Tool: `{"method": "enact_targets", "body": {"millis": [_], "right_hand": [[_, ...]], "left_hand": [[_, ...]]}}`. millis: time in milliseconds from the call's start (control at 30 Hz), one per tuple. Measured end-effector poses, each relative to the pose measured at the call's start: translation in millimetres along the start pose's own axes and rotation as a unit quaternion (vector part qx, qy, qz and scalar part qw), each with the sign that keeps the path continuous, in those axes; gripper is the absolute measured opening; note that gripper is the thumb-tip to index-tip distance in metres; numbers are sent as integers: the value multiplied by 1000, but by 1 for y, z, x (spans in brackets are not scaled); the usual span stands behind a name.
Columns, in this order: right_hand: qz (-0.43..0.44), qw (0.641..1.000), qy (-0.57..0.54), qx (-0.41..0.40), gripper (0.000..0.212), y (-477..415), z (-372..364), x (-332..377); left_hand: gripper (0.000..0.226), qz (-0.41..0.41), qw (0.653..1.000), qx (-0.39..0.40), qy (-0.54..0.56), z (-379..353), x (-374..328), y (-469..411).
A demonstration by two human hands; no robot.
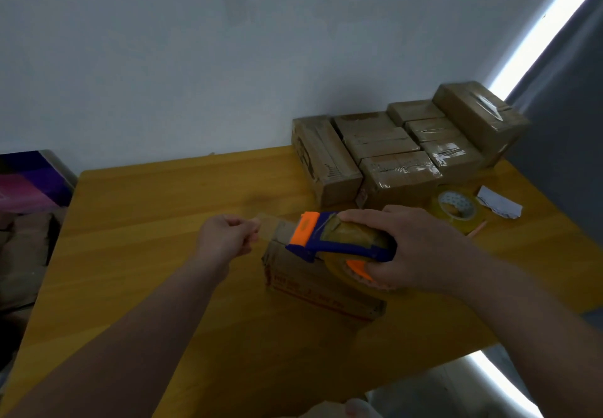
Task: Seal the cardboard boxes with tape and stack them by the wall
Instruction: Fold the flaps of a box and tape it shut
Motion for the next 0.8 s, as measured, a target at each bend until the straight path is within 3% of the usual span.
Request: {"method": "enact_targets", "body": {"millis": [433,800], "right_hand": [[-32,998,38,38,66,-22,3,17],[-22,999,6,-31,61,-19,-4,12]], "left_hand": [[38,-53,985,-85,-141,-1,21,-4],[33,-18,958,34,-286,-26,29,-16]]}}
Point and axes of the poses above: each hand's wrist, its own y-axis away from the middle knuckle, its own z-axis out of the back of the hand, x = y × z, the point moved 4 cm from there along -y, towards the middle knuckle, and after that the axes turned 11 degrees about x, right-handed, at the moved point
